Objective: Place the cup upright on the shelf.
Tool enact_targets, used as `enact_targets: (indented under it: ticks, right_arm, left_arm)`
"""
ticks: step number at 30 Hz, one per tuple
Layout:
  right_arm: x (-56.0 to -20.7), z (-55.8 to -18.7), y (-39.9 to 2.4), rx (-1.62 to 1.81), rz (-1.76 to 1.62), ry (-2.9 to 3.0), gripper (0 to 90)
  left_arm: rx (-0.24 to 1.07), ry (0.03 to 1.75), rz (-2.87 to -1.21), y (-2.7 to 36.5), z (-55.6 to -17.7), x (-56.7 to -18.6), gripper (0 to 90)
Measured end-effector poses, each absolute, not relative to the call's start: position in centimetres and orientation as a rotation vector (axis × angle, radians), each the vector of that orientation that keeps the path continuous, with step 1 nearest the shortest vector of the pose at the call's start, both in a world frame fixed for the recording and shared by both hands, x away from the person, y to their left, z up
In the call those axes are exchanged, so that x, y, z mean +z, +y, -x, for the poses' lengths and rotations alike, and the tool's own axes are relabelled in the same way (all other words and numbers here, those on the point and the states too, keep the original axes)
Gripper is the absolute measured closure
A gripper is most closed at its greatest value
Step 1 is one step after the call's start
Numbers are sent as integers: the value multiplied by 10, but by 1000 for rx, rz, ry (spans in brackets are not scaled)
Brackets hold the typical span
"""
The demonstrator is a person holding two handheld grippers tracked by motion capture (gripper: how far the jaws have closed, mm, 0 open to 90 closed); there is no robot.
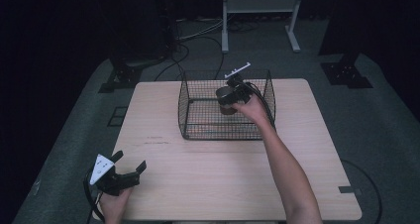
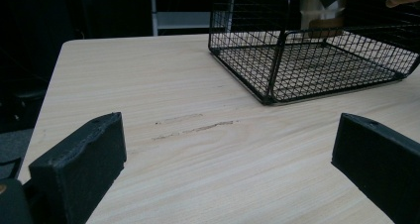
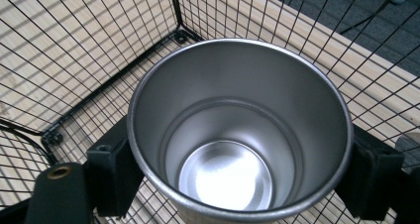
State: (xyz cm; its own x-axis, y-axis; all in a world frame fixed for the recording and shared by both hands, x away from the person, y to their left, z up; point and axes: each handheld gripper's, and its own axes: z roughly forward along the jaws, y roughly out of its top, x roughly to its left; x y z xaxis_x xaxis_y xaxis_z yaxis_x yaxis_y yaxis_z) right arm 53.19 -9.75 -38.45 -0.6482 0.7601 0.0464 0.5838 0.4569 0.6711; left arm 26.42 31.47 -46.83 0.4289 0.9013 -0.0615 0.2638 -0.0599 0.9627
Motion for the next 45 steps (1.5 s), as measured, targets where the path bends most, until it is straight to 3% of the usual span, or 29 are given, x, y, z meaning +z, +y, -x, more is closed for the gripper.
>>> enact_targets:
  ticks: [45]
  right_arm:
    - [-409,-542,-88,776,-1170,2517,146]
  left_arm:
    - [727,1046,-1583,314,-264,-467,0]
